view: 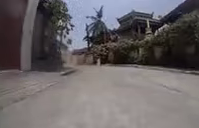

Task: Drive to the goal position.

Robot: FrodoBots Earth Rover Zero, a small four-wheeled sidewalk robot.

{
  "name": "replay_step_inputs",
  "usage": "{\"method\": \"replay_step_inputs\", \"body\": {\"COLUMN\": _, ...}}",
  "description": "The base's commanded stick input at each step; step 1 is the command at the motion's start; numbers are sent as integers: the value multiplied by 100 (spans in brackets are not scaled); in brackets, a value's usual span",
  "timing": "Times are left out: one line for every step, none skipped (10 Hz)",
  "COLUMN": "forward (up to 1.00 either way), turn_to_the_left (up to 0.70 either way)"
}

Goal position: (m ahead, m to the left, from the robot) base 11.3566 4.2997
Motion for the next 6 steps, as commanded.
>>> {"method": "replay_step_inputs", "body": {"forward": 100, "turn_to_the_left": -40}}
{"method": "replay_step_inputs", "body": {"forward": 100, "turn_to_the_left": -33}}
{"method": "replay_step_inputs", "body": {"forward": 100, "turn_to_the_left": -8}}
{"method": "replay_step_inputs", "body": {"forward": 100, "turn_to_the_left": -3}}
{"method": "replay_step_inputs", "body": {"forward": 100, "turn_to_the_left": -2}}
{"method": "replay_step_inputs", "body": {"forward": 100, "turn_to_the_left": -2}}
